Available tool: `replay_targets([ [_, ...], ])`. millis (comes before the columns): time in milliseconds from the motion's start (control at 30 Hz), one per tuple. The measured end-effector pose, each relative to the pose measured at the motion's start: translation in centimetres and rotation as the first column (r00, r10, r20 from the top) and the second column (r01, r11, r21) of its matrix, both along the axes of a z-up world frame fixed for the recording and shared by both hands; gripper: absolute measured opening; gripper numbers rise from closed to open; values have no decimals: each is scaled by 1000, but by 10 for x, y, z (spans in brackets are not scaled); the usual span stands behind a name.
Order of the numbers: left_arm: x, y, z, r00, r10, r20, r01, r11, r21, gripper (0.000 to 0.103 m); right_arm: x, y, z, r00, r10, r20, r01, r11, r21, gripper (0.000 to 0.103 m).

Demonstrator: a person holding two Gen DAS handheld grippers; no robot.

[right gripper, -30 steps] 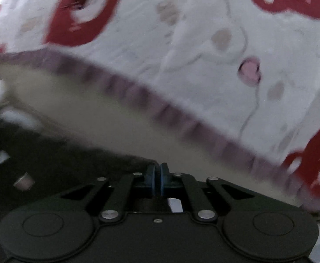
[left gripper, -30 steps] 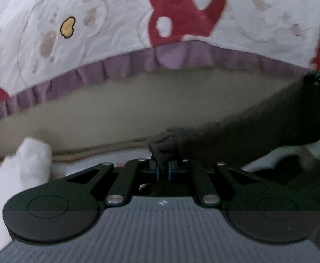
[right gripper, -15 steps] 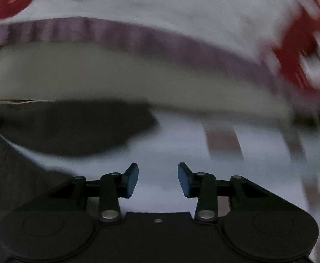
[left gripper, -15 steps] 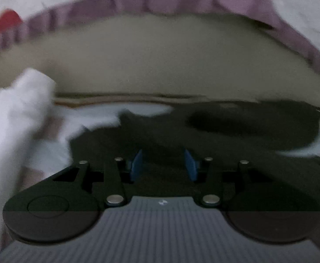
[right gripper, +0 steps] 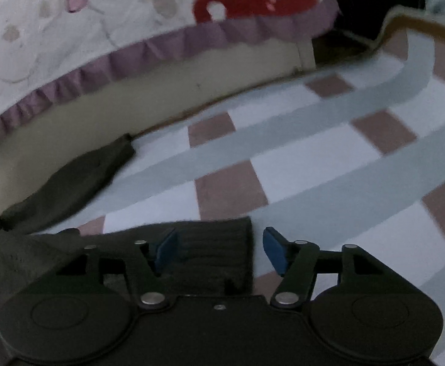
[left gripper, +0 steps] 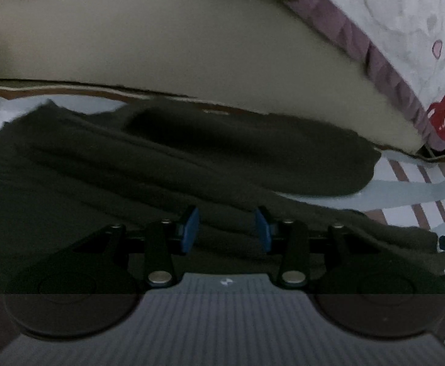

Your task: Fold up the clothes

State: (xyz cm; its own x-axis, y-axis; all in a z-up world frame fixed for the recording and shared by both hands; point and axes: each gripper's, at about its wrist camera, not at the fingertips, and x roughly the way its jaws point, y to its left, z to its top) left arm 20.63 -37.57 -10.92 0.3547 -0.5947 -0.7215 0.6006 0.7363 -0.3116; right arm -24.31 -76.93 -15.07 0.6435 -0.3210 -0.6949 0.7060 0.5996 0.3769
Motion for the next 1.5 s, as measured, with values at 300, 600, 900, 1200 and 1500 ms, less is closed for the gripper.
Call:
replay_targets([
  [300, -15, 23, -3, 988, 84, 132, -93, 994, 64, 41, 55, 53, -6, 948, 210, -238, -294, 865, -407, 11],
  [600, -30, 103, 26, 936, 242, 257, -270, 960, 78, 41, 101, 8, 63, 998, 11, -66, -48, 798, -600, 14],
  [900, -63, 157, 37, 957, 206, 205, -248, 946, 208, 46, 76, -28, 26, 983, -164, -79, 158, 984, -77, 23],
  [1200, -90, 207, 21, 968, 245, 45, -249, 956, 157, 47, -31, 84, 24, 980, -200, 8, 194, 959, 204, 53],
  [1500, -109, 209, 11, 982, 187, -2, -187, 981, 55, 49, -80, 140, 0, 954, -296, 55, 244, 866, 436, 54],
])
